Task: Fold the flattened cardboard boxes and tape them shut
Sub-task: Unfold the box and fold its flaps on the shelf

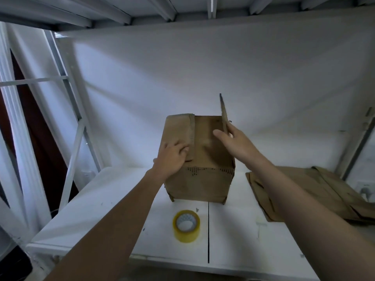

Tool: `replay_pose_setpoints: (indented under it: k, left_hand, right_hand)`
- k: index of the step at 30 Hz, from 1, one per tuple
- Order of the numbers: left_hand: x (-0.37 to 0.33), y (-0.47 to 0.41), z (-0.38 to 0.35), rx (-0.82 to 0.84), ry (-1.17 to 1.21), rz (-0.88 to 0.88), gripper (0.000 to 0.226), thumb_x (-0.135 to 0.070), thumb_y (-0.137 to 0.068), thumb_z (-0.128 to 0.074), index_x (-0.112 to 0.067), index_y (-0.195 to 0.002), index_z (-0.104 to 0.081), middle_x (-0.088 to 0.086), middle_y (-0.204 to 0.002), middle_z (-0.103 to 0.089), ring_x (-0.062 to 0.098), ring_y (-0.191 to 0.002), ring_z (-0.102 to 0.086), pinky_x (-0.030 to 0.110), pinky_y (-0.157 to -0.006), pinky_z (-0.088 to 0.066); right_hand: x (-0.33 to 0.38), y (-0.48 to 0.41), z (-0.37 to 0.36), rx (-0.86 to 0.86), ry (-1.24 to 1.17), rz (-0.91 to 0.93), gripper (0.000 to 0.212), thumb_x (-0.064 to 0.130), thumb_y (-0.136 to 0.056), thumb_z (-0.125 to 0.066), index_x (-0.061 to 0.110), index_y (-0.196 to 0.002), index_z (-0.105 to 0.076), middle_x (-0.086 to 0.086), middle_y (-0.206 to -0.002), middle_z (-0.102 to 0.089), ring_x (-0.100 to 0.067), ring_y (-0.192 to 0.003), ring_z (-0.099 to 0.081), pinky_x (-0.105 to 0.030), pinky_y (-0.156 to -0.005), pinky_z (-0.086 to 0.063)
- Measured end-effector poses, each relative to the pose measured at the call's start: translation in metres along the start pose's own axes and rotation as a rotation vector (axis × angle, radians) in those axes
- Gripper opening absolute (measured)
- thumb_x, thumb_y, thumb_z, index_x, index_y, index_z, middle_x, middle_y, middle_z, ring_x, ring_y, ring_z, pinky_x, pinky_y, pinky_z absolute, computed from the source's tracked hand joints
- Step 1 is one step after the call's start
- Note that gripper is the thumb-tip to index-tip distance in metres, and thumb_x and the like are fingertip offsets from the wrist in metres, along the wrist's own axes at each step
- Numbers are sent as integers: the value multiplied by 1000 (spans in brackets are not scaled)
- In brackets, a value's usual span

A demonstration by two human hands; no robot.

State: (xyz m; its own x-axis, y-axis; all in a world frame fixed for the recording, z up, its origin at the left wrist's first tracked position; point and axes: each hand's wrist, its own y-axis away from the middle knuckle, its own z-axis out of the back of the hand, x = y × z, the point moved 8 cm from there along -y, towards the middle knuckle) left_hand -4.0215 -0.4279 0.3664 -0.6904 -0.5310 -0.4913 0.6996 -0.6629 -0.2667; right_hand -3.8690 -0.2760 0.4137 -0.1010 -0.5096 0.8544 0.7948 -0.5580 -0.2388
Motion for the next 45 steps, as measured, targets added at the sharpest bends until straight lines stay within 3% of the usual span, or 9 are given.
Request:
replay_pose_setpoints:
  k: [3, 6, 9, 12, 16, 23, 33, 38, 45]
  left_hand:
    - [11, -11, -3, -64, -89, -38, 37, -40, -105, -36, -43, -138, -53, -4, -156, -37, 29, -144, -27, 60, -113, -30]
    - [15, -17, -3, -106, -63, -86, 36, -33, -103, -46, -38, -137, -58, 2, -153, -42, 30, -144, -29, 50, -117, -25]
    - [25, -21, -3, -152, 39, -4, 35, -39, -99, -54, -35, -133, -62, 6, -153, -42, 28, -142, -35, 48, -119, -22]
    - [27, -23, 0, -191, 158, 78, 38, -45, -94, -60, -36, -131, -63, 3, -153, -42, 25, -138, -43, 44, -115, -34]
    - [16, -28, 7, -264, 136, 69, 37, -43, -92, -63, -28, -126, -68, 1, -141, -55, 28, -127, -52, 44, -111, -37]
    - [39, -16, 57, -407, -79, 152, 33, -51, -91, -60, -37, -119, -70, -15, -141, -53, 27, -124, -40, 39, -88, -26]
    - [131, 12, 60, -314, -159, 281, 34, -56, -91, -58, -46, -123, -65, -18, -142, -48, 31, -124, -38, 44, -99, -39]
    - [143, -5, 48, -276, -64, 244, 32, -56, -88, -57, -48, -117, -67, -18, -139, -50, 24, -128, -46, 34, -94, -22]
    - [153, 1, -37, 18, 2, 287, 39, -55, -95, -52, -40, -129, -63, -9, -146, -46, 23, -133, -45, 48, -111, -19]
  right_hand:
    - [-13, -10, -30, 80, 124, -10, 96, 96, -73, -33, 49, -155, -15, 11, -164, -22, -29, -149, -26, -53, -118, -28]
    - [-40, -19, -50, 170, 399, -37, 98, 100, -70, -15, 49, -155, -18, 8, -168, -1, -38, -153, -4, -59, -121, -7]
    - [-55, -26, -49, 119, 500, 0, 71, 78, -90, -38, 45, -153, -31, 10, -168, -4, -35, -150, -20, -52, -120, -17]
    - [-58, -33, -39, 56, 398, -10, 62, 62, -94, -53, 40, -151, -39, 11, -167, -11, -22, -150, -27, -45, -119, -23]
    - [-56, -40, -35, -15, 335, 4, 60, 59, -92, -59, 36, -147, -49, 12, -164, -23, -18, -148, -29, -42, -118, -25]
    - [-53, -40, -89, -16, 154, 13, 56, 62, -92, -56, 38, -143, -53, 9, -161, -33, -18, -147, -31, -44, -117, -29]
    - [-49, -45, -178, 149, 226, 69, 60, 62, -93, -56, 36, -147, -48, 9, -163, -26, -15, -150, -24, -43, -116, -29]
    - [-65, -43, -168, 131, 234, 7, 58, 60, -93, -56, 37, -146, -49, 9, -162, -29, -15, -149, -26, -41, -116, -27]
    - [-110, -40, -146, 147, 322, -55, 44, 61, -89, -59, 45, -131, -61, 16, -154, -42, -17, -140, -41, -50, -113, -38]
